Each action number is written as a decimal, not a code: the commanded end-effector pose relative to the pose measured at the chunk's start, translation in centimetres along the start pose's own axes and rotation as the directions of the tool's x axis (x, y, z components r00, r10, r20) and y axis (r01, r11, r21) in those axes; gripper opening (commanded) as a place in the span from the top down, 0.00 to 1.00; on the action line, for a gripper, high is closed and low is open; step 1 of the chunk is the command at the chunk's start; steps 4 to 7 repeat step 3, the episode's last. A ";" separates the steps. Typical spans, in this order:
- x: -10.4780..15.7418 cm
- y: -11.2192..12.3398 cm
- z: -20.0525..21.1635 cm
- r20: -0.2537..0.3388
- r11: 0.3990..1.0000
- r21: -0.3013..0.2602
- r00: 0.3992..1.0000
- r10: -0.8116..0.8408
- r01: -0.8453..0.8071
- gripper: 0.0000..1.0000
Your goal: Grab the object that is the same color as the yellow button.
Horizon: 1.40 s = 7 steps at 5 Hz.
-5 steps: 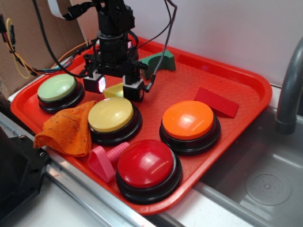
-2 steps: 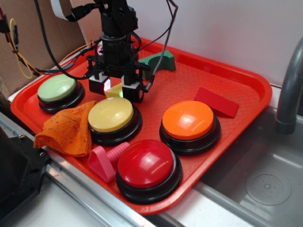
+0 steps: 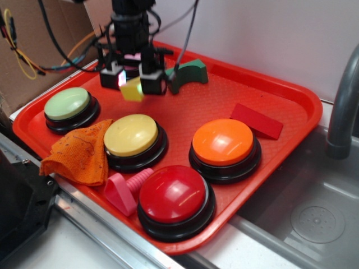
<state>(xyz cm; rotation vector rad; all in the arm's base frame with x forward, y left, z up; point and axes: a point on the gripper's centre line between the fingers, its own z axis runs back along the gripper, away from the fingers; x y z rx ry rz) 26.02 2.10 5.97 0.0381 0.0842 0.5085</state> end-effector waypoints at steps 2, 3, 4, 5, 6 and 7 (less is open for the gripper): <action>0.1 1.7 13.2 0.257 0.974 -0.206 0.966 -0.036 0.091 1.00; -0.3 2.0 12.9 0.245 0.972 -0.214 0.969 -0.044 0.098 1.00; -0.3 2.0 12.9 0.245 0.972 -0.214 0.969 -0.044 0.098 1.00; -0.3 2.0 12.9 0.245 0.972 -0.214 0.969 -0.044 0.098 1.00; -0.3 2.0 12.9 0.245 0.972 -0.214 0.969 -0.044 0.098 1.00; -0.3 2.0 12.9 0.245 0.972 -0.214 0.969 -0.044 0.098 1.00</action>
